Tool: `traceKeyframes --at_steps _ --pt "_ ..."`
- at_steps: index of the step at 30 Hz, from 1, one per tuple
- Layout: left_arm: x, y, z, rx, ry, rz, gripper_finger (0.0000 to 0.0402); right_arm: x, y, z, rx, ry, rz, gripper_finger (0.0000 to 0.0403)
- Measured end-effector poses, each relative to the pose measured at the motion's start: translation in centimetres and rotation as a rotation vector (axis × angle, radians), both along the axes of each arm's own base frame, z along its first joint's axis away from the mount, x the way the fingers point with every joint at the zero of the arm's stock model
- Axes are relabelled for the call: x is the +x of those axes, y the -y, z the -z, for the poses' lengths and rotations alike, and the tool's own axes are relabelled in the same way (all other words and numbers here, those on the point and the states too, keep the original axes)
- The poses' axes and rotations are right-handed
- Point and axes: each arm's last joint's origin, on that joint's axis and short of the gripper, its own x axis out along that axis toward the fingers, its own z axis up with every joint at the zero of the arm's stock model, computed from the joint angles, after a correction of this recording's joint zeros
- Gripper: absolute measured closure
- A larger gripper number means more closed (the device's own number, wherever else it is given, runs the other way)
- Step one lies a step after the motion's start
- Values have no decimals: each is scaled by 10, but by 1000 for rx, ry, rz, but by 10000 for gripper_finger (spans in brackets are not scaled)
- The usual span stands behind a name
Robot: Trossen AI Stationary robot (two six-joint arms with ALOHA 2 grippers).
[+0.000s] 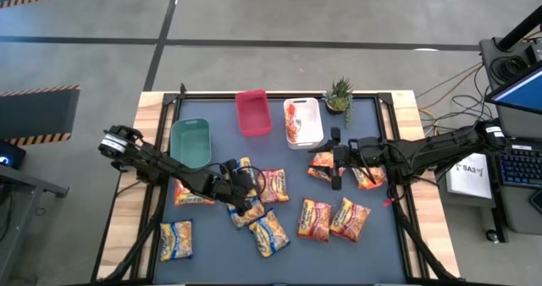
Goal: Sort Maruchan noodles
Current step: Put the blue noodle pack into the red bin
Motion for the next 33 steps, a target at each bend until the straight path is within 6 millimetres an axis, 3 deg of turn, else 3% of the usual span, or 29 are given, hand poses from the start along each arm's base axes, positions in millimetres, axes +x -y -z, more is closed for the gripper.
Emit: traceKeyframes --at_steps 8,22,29,33 --pt "9 1 -24 93 51 50 401 0 1 0 -3 0 20 202" --pt "0 -9 -73 89 248 4 401 0 1 0 -3 0 20 202" --pt "-1 -7 -63 -1 197 -16 397 0 1 0 -3 0 20 202" --pt "3 -4 -47 -43 139 -2 362 0 1 0 -3 -1 20 202"
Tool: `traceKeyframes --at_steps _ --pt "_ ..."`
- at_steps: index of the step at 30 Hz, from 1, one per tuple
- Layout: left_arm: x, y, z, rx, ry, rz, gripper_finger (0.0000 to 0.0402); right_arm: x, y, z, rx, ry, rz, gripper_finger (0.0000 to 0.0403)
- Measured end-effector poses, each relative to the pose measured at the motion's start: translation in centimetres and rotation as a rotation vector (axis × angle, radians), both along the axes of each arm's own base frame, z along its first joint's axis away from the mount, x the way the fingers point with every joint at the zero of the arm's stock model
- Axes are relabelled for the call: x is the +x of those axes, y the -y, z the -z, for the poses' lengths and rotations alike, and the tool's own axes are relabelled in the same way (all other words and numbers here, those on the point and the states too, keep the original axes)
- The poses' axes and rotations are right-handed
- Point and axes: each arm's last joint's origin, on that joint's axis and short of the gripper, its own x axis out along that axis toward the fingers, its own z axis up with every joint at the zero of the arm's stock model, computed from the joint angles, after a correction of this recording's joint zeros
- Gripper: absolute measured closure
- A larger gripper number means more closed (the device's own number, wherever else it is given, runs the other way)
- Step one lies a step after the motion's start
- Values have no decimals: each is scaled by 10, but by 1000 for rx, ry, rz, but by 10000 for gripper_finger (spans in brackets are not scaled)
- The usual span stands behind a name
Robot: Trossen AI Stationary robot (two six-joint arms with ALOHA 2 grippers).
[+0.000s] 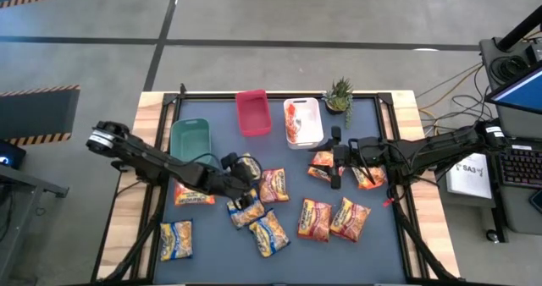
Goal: Sort Maruchan noodles
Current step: Put the blue noodle pack into the red bin
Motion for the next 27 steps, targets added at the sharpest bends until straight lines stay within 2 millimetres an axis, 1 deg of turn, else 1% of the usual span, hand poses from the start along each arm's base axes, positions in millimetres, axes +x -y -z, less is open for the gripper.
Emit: traceKeyframes --at_steps 3,5,9,11,14,16,18,21,27 --pt "6 2 10 15 -40 3 318 0 0 0 0 0 0 202" --pt "10 3 11 27 -67 -2 282 0 0 0 0 0 0 202" --pt "18 3 11 130 -168 -76 205 0 0 0 0 0 0 202" --pt "24 5 12 148 -218 -78 171 0 0 0 -1 0 -1 202" --pt "36 9 21 151 -290 -52 139 0 0 0 -6 -2 -2 202" --pt "39 10 32 174 -376 -46 130 0 0 0 -6 -2 -2 202" --pt "42 11 38 191 -446 -57 129 0 0 0 -6 -3 -2 202" --pt "46 11 42 229 -522 -88 131 0 0 0 -3 -3 -1 202" --pt "54 12 43 297 -572 -117 140 0 0 0 -6 -4 -2 202"
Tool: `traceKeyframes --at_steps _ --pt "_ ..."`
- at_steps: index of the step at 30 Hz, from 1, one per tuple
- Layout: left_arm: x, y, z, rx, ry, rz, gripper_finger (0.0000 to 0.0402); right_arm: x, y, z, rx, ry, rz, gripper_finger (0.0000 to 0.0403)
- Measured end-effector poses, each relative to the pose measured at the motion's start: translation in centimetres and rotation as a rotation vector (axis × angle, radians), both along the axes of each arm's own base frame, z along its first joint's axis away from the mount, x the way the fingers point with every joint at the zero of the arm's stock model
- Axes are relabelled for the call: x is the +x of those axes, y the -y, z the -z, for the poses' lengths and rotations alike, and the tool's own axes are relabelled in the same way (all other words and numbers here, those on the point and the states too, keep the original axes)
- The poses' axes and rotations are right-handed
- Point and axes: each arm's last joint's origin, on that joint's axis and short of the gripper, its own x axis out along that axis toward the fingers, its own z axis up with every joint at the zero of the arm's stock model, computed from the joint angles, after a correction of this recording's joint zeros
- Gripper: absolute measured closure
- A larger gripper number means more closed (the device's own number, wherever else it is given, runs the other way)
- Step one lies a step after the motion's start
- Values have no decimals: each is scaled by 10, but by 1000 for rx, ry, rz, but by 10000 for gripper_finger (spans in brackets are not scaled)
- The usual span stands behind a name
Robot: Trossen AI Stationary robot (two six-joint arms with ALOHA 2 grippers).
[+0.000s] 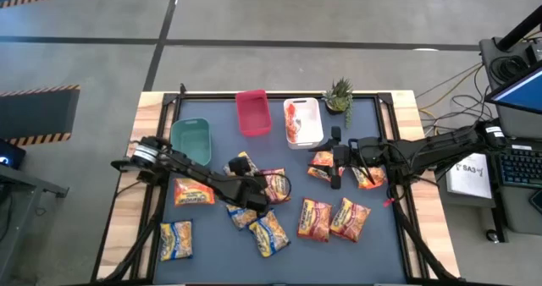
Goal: Sort Maruchan noodles
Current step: Put the blue noodle pack into the red bin
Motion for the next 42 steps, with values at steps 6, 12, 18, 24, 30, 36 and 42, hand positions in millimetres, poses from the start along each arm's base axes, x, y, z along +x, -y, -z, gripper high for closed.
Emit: traceKeyframes --at_steps 6,12,18,24,30,36,42 --pt "-4 -3 4 39 -9 -69 165 0 0 0 0 0 0 202" --pt "-6 -3 8 36 -3 -89 209 0 0 0 -1 0 0 202" --pt "-6 -3 8 37 -3 -88 299 0 0 0 -1 2 0 202" --pt "-2 -1 2 42 -17 -57 392 0 0 0 5 3 1 202" --pt "8 1 -19 84 -34 -5 399 0 0 0 0 4 1 202" --pt "7 0 -52 107 7 32 401 0 0 0 0 4 1 202" --pt "-6 -5 -96 99 91 98 401 0 0 0 -1 4 1 202"
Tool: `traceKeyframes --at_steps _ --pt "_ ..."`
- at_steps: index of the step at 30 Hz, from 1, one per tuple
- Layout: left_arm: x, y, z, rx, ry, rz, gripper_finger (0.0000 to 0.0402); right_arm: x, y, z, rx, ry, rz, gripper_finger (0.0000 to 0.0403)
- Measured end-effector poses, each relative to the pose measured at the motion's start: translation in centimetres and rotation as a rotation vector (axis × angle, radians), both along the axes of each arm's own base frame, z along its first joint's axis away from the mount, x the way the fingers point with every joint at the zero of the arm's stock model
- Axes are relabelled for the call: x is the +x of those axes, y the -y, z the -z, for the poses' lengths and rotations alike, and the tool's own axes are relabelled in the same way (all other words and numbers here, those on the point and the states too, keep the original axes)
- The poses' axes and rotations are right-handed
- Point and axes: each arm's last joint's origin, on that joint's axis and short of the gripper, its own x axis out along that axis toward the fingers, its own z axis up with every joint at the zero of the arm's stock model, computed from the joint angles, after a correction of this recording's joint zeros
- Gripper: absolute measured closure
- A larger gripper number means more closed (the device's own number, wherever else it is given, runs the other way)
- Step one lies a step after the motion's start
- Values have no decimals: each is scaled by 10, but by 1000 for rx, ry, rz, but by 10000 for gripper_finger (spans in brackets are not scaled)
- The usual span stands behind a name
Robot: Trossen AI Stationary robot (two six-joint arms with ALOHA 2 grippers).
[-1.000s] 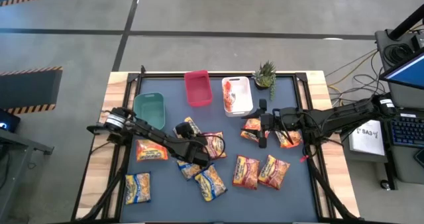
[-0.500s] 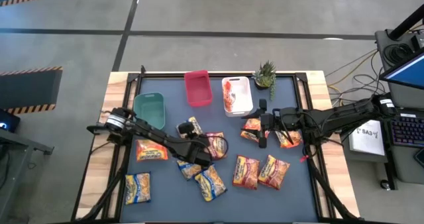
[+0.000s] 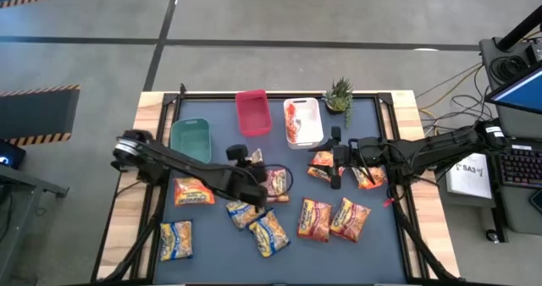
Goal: Sort Maruchan noodles
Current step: Put the blue noodle pack into the red bin
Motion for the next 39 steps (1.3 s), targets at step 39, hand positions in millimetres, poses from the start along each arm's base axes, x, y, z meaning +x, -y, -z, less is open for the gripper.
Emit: traceKeyframes --at_steps 39 --pt "-42 -244 -49 -60 523 -575 401 -1 3 2 -58 -31 93 202"
